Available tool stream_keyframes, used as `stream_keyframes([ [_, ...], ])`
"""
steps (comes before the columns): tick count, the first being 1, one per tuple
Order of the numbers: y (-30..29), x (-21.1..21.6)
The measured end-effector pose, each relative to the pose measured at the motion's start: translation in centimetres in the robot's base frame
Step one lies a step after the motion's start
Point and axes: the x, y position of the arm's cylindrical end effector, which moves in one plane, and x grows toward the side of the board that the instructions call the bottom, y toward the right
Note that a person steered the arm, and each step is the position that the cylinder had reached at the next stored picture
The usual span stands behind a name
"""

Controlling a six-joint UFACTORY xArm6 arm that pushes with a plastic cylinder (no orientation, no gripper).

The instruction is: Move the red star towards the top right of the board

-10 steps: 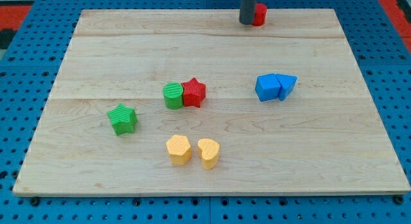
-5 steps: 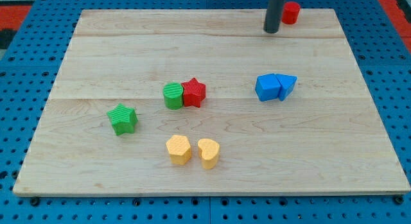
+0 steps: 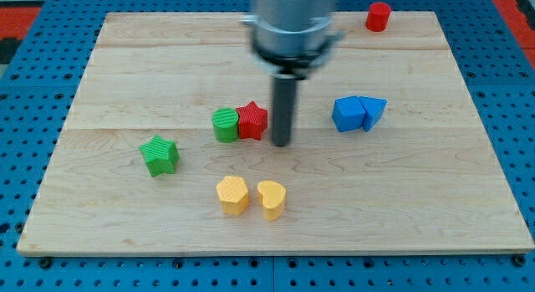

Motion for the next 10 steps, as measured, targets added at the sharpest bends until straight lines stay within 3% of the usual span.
stream_keyframes([
  [1,-5.9,-2.3],
  [5,-1.3,-12.1],
  [9,5.0,-14.4],
  [10,1.9,-12.9],
])
